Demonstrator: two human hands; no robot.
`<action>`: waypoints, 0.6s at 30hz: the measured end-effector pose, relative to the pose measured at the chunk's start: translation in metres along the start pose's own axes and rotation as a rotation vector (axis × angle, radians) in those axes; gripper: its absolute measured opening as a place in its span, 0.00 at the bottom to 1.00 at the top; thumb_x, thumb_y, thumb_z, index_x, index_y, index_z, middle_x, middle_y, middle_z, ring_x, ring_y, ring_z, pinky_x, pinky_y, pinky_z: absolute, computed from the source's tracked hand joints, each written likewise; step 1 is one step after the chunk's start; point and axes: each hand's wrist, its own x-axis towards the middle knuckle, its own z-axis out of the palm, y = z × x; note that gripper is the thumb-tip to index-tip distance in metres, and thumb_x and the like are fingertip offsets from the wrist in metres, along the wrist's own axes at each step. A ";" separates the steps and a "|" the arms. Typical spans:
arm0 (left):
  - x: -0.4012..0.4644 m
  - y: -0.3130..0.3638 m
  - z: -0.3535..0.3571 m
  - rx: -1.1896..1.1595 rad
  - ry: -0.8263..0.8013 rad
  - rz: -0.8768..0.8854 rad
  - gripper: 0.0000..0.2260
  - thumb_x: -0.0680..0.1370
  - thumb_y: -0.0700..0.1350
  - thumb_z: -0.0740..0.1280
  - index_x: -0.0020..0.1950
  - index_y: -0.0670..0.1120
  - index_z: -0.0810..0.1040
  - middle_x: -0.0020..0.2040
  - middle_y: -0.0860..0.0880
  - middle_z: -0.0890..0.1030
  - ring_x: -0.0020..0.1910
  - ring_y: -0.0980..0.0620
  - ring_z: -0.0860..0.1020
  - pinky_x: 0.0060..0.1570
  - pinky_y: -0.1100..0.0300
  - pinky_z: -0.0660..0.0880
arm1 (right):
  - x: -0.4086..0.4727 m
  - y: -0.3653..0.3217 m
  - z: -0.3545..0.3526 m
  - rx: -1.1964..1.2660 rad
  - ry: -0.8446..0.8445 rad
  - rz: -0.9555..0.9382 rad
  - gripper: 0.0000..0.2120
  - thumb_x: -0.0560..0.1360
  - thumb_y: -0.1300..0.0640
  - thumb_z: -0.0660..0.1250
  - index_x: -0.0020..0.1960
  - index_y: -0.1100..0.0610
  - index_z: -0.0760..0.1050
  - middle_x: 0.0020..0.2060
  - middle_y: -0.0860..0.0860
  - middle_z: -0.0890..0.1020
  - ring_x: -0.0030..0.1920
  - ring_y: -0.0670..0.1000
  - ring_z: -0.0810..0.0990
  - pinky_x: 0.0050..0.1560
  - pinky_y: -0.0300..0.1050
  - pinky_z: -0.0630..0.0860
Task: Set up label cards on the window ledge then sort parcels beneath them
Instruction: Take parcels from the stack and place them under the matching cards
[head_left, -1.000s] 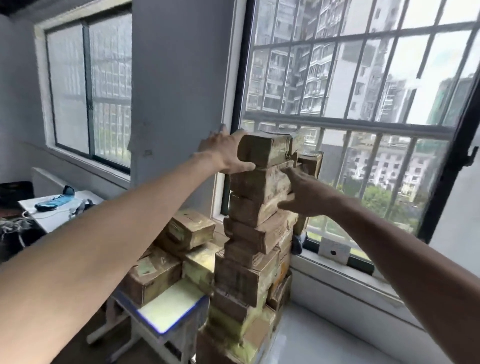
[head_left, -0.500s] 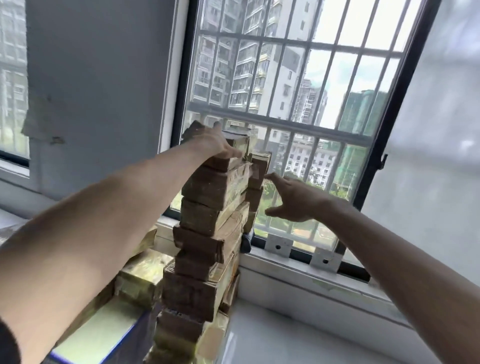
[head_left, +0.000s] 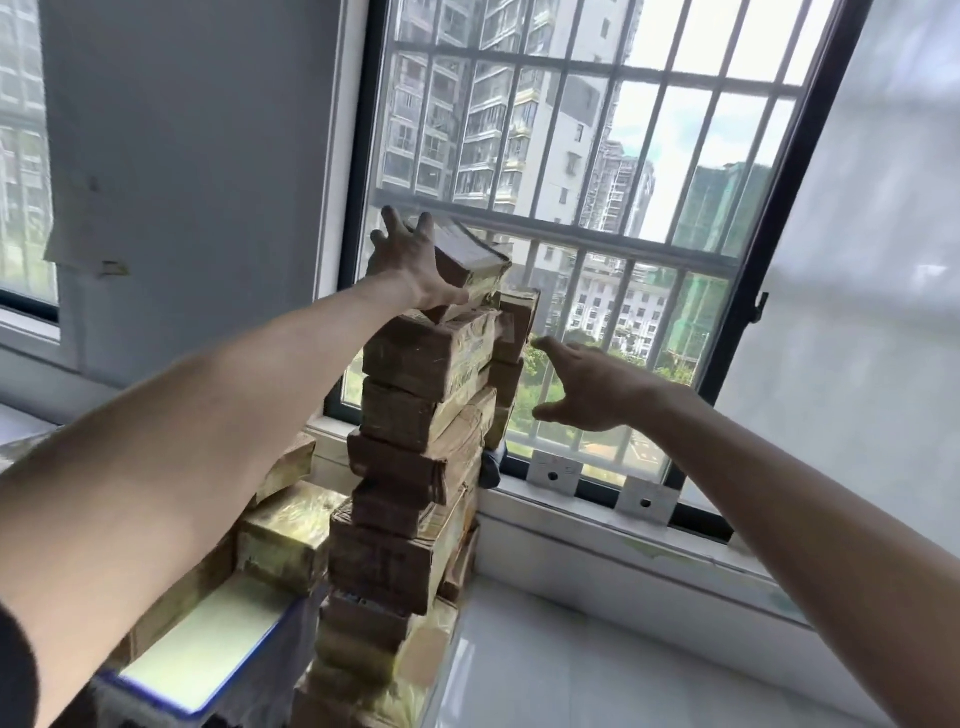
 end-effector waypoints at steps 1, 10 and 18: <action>-0.003 -0.002 -0.004 0.027 0.015 0.050 0.48 0.66 0.60 0.78 0.76 0.48 0.56 0.77 0.37 0.52 0.74 0.31 0.59 0.66 0.41 0.71 | 0.000 0.001 -0.001 0.002 0.020 -0.001 0.44 0.76 0.48 0.72 0.81 0.50 0.46 0.74 0.59 0.67 0.71 0.60 0.70 0.71 0.55 0.70; -0.049 0.005 -0.041 0.233 -0.002 0.676 0.60 0.59 0.58 0.82 0.78 0.42 0.48 0.70 0.40 0.57 0.71 0.40 0.60 0.71 0.43 0.67 | -0.003 0.027 -0.028 0.083 0.381 -0.073 0.72 0.62 0.48 0.83 0.77 0.50 0.24 0.79 0.64 0.38 0.77 0.71 0.52 0.73 0.64 0.61; -0.083 0.048 -0.013 0.403 0.093 0.858 0.61 0.56 0.72 0.74 0.74 0.38 0.54 0.64 0.41 0.63 0.66 0.43 0.63 0.71 0.48 0.65 | -0.036 0.079 -0.020 0.140 0.650 -0.514 0.56 0.62 0.34 0.74 0.72 0.71 0.58 0.59 0.63 0.68 0.58 0.49 0.66 0.51 0.33 0.75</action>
